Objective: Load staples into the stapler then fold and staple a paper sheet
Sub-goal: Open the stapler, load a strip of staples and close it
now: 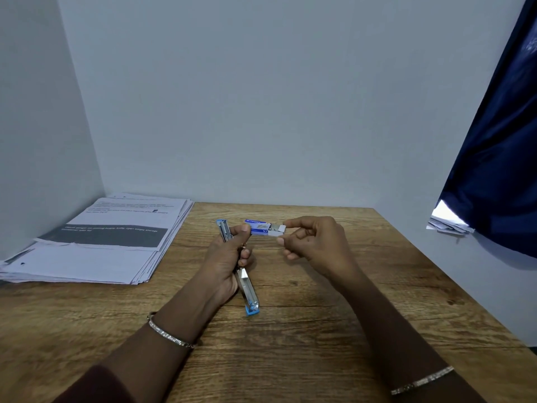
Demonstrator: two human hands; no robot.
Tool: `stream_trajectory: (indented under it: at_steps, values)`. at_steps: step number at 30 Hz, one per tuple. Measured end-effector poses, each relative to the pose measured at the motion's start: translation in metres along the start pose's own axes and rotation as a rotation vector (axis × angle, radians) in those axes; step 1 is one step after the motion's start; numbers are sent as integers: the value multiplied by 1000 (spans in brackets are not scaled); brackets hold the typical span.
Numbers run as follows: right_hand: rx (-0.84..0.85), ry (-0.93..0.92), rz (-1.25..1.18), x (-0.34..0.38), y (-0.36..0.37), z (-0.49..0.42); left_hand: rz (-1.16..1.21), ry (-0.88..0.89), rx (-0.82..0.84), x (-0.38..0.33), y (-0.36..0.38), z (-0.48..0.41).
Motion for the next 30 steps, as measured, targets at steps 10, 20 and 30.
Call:
stream_trajectory:
  at_steps: [10,20,30]
  values:
    - [-66,100,-257,-12,-1,0,-57,44,72,0,-1,0]
    - [73,224,-371,-10,-4,0,-214,85,198,1,-1,0]
    - [102,74,-47,-6,2,1,-221,84,189,5,-3,-2]
Point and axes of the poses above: each hand's wrist, its own z-axis away from the middle knuckle, its own y-axis out of the palm, x = y × z, the point moved 2 cm from there along -z, towards the middle knuckle, and after that the axes turned 12 degrees about -y, right-handed, at the moved point
